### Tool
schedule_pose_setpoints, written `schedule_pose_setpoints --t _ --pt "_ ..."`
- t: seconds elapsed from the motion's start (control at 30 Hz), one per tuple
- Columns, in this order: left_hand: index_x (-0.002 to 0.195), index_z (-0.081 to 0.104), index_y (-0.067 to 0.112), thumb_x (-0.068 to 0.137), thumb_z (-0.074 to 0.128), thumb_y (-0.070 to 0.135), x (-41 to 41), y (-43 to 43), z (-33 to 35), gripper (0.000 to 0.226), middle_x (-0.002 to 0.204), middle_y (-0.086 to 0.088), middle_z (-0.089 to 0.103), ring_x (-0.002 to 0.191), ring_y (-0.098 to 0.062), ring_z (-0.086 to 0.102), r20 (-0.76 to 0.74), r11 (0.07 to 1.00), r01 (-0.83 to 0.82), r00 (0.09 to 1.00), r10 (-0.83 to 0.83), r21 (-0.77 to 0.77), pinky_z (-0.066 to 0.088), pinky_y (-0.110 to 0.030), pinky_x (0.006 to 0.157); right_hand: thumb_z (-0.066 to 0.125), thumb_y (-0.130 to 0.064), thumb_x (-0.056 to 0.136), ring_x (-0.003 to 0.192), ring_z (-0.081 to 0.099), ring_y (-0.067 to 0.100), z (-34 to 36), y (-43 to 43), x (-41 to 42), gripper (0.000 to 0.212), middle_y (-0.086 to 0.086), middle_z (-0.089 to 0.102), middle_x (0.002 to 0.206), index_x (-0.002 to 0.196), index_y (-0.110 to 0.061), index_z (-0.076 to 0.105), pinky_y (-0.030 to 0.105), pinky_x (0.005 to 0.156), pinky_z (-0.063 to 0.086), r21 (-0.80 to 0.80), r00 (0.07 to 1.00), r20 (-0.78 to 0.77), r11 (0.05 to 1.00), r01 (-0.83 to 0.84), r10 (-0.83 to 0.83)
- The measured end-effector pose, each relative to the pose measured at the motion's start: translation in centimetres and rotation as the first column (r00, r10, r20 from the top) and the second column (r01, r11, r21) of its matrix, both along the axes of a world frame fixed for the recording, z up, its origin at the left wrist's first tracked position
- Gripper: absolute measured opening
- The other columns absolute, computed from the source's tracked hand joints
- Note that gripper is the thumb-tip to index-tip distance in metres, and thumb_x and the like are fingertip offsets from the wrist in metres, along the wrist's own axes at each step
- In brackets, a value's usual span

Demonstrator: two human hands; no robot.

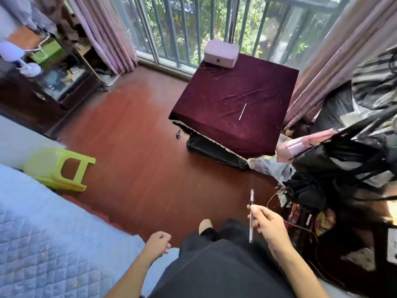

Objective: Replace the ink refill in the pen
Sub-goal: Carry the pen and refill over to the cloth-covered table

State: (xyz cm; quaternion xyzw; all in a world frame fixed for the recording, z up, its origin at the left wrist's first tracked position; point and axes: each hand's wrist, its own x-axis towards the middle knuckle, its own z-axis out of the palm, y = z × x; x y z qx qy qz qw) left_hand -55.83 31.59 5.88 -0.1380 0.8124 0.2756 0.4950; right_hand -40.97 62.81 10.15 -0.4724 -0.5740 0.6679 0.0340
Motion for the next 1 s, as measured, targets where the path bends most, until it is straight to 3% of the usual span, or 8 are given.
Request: schedule_pose_setpoints --t 0.2,0.33,0.67,0.77,1.0 --pt "0.094 0.062 0.008 0.102 0.052 0.011 -11.3 8.9 0.3 0.013 0.07 -0.007 0.062 0.047 -0.013 0.051 -0.101 0.985 0.034 0.995 -0.017 0.168 0.038 -0.016 0.04 0.066 -0.016 0.107 0.053 0.058 -0.001 -0.2 3.4 -6.3 0.019 -0.002 0.073 0.07 0.1 -0.014 0.083 0.008 0.053 0.046 -0.003 0.999 -0.009 0.999 0.036 -0.036" --pt "0.093 0.063 0.013 0.103 0.052 0.014 -16.3 13.4 0.2 0.015 0.072 -0.004 0.065 0.047 -0.009 0.054 -0.096 0.98 -0.01 0.995 0.03 0.198 0.037 -0.014 0.038 0.066 -0.016 0.107 0.052 0.058 -0.002 -1.0 6.4 -11.3 0.019 -0.001 0.073 0.068 0.1 -0.014 0.083 0.007 0.052 0.046 -0.016 0.998 -0.023 0.998 0.053 -0.054" --pt "0.101 0.067 0.007 0.103 0.052 0.013 -24.9 15.6 0.2 0.016 0.076 -0.005 0.065 0.052 -0.013 0.053 -0.085 0.999 0.029 0.996 -0.027 0.025 0.039 -0.019 0.047 0.066 -0.019 0.107 0.052 0.056 -0.003 -1.8 14.7 -24.8 0.019 -0.005 0.075 0.071 0.1 -0.017 0.083 0.008 0.051 0.046 -0.073 0.999 -0.012 0.997 0.032 -0.033" --pt "0.103 0.066 0.003 0.103 0.051 0.009 -27.2 15.1 0.2 0.016 0.073 -0.007 0.062 0.05 -0.014 0.049 -0.066 0.999 0.033 0.997 -0.034 -0.023 0.038 -0.017 0.043 0.066 -0.019 0.107 0.053 0.057 -0.002 -1.6 16.2 -28.5 0.019 -0.003 0.073 0.073 0.1 -0.016 0.083 0.008 0.052 0.045 -0.09 0.999 -0.025 0.995 0.041 -0.043" --pt "0.084 0.065 0.01 0.101 0.054 0.005 -34.7 16.2 -0.3 0.021 0.066 0.001 0.06 0.051 -0.01 0.047 -0.047 0.966 0.245 0.967 -0.249 -0.079 0.036 -0.008 0.043 0.065 -0.017 0.107 0.053 0.055 -0.001 -1.1 18.5 -36.2 0.02 -0.005 0.074 0.071 0.099 -0.016 0.083 0.009 0.052 0.045 -0.094 0.991 -0.032 0.988 0.124 -0.128"
